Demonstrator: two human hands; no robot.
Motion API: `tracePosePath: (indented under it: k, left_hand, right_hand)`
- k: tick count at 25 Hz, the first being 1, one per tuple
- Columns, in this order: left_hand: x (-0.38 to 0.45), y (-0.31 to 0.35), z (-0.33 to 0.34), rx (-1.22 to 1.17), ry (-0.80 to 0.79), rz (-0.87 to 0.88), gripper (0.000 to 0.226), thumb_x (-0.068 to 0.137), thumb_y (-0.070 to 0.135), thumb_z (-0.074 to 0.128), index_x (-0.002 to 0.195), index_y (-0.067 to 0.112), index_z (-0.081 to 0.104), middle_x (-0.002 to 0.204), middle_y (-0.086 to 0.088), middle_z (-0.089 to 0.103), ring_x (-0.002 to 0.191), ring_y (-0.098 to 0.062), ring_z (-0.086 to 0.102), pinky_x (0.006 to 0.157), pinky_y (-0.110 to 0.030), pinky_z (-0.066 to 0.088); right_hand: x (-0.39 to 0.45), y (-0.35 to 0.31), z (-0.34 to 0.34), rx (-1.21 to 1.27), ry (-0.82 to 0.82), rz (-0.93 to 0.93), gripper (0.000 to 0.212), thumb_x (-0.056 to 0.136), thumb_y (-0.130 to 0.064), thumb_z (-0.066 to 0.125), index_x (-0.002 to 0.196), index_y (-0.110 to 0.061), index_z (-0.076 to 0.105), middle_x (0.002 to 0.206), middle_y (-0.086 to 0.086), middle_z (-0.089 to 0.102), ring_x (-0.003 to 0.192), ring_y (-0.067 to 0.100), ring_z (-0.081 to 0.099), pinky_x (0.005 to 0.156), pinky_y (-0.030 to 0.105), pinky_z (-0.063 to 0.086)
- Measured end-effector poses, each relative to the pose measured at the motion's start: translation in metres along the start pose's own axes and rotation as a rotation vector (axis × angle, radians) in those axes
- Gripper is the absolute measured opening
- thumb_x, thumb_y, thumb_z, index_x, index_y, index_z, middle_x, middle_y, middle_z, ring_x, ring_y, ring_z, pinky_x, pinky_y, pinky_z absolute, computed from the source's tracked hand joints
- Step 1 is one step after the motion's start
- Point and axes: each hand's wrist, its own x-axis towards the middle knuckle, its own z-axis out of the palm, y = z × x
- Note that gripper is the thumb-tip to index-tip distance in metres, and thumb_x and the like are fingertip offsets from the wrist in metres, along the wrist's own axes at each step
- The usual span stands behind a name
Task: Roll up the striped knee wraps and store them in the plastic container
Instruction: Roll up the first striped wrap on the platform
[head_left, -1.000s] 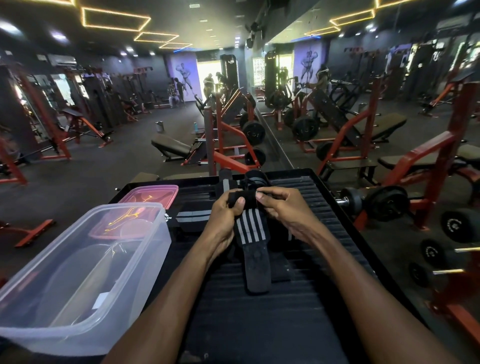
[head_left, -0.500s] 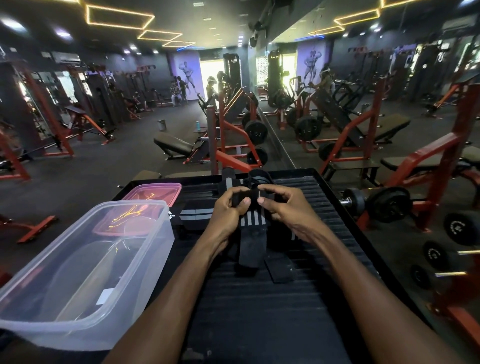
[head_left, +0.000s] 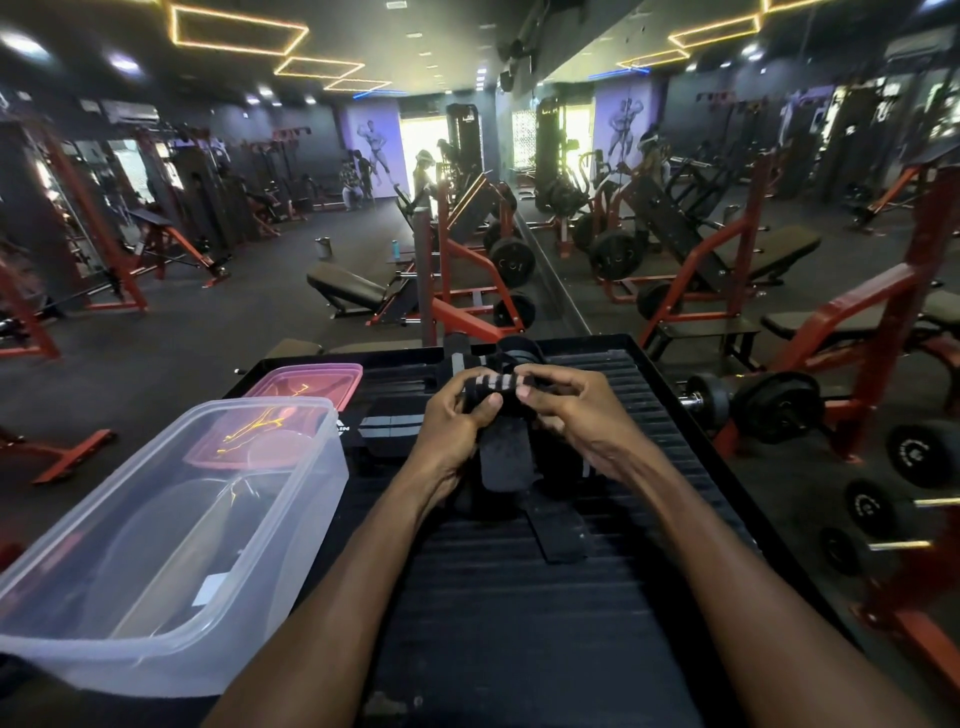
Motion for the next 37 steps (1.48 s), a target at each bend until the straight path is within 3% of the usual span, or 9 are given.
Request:
tracePosePath:
  k: [5, 9, 13, 17, 23, 26, 30, 32, 37]
  left_hand:
    - [-0.003, 0.002, 0.003, -0.037, -0.056, -0.015, 0.034, 0.088, -0.016, 0.058, 0.111, 0.009, 0.065, 0.096, -0.003, 0.072, 0.086, -0.006, 0.070, 0.073, -0.018, 0.054]
    - [-0.002, 0.000, 0.004, -0.159, -0.053, -0.110, 0.018, 0.093, 0.009, 0.065, 0.110, 0.013, 0.069, 0.098, -0.008, 0.073, 0.092, -0.019, 0.069, 0.079, -0.032, 0.059]
    - [0.000, -0.005, 0.003, 0.011, 0.023, 0.018, 0.026, 0.090, -0.001, 0.066, 0.104, 0.020, 0.069, 0.099, -0.009, 0.071, 0.093, -0.021, 0.066, 0.088, -0.039, 0.055]
    - [-0.001, -0.001, 0.000, 0.073, 0.003, 0.047, 0.040, 0.084, -0.014, 0.063, 0.105, 0.020, 0.066, 0.102, -0.006, 0.067, 0.094, -0.018, 0.064, 0.088, -0.037, 0.056]
    - [-0.002, 0.002, 0.002, -0.195, -0.074, -0.150, 0.024, 0.092, 0.007, 0.066, 0.116, 0.005, 0.066, 0.100, -0.012, 0.071, 0.090, -0.023, 0.068, 0.074, -0.032, 0.057]
    - [-0.003, 0.001, 0.003, -0.017, -0.039, -0.093, 0.018, 0.091, 0.002, 0.067, 0.108, 0.006, 0.069, 0.089, -0.007, 0.073, 0.082, -0.020, 0.066, 0.065, -0.027, 0.053]
    - [-0.008, 0.004, 0.004, 0.088, -0.053, 0.039, 0.042, 0.080, -0.015, 0.069, 0.112, 0.013, 0.070, 0.098, 0.000, 0.074, 0.093, -0.011, 0.069, 0.083, -0.025, 0.057]
    - [-0.010, 0.004, 0.005, 0.117, -0.083, 0.067, 0.048, 0.077, -0.018, 0.069, 0.112, 0.016, 0.070, 0.100, 0.004, 0.075, 0.097, -0.009, 0.070, 0.085, -0.026, 0.057]
    - [-0.008, 0.004, 0.005, 0.026, -0.147, -0.010, 0.042, 0.085, -0.003, 0.071, 0.121, 0.019, 0.069, 0.116, -0.008, 0.073, 0.109, -0.025, 0.069, 0.092, -0.040, 0.057]
  right_hand:
    - [-0.001, 0.003, -0.002, -0.123, 0.063, -0.085, 0.017, 0.088, 0.000, 0.071, 0.096, -0.014, 0.076, 0.090, 0.002, 0.074, 0.085, 0.014, 0.068, 0.068, 0.025, 0.059]
    - [-0.001, 0.002, -0.005, -0.212, 0.048, -0.185, 0.033, 0.079, 0.007, 0.076, 0.105, -0.012, 0.076, 0.103, 0.003, 0.076, 0.097, 0.010, 0.070, 0.089, 0.024, 0.056]
    - [-0.001, 0.001, 0.000, -0.051, 0.009, -0.014, 0.027, 0.087, -0.003, 0.073, 0.113, -0.011, 0.071, 0.100, 0.005, 0.073, 0.079, 0.007, 0.069, 0.069, 0.022, 0.055]
    - [0.002, 0.008, 0.002, -0.043, -0.003, 0.059, 0.019, 0.094, -0.006, 0.065, 0.113, -0.009, 0.069, 0.107, 0.015, 0.073, 0.098, 0.026, 0.072, 0.089, 0.043, 0.059]
    - [-0.002, 0.003, 0.000, -0.205, 0.016, -0.158, 0.035, 0.083, 0.014, 0.067, 0.112, -0.005, 0.071, 0.107, 0.010, 0.074, 0.098, 0.014, 0.071, 0.083, 0.021, 0.057]
    - [-0.004, -0.001, 0.001, -0.213, 0.016, -0.148, 0.046, 0.074, 0.025, 0.060, 0.111, -0.001, 0.071, 0.104, 0.008, 0.072, 0.085, 0.004, 0.068, 0.073, 0.015, 0.054]
    - [-0.002, -0.007, -0.004, 0.106, -0.067, 0.085, 0.021, 0.086, 0.009, 0.061, 0.101, -0.003, 0.071, 0.093, 0.011, 0.070, 0.085, 0.019, 0.067, 0.072, 0.028, 0.055]
    - [-0.003, -0.004, -0.005, 0.054, -0.106, 0.127, 0.008, 0.093, -0.005, 0.065, 0.098, -0.002, 0.071, 0.089, 0.012, 0.070, 0.080, 0.021, 0.068, 0.069, 0.031, 0.059]
    - [-0.005, -0.005, -0.010, -0.246, -0.002, -0.054, 0.015, 0.086, -0.001, 0.075, 0.099, -0.008, 0.072, 0.089, 0.010, 0.073, 0.066, 0.012, 0.071, 0.061, 0.022, 0.058]
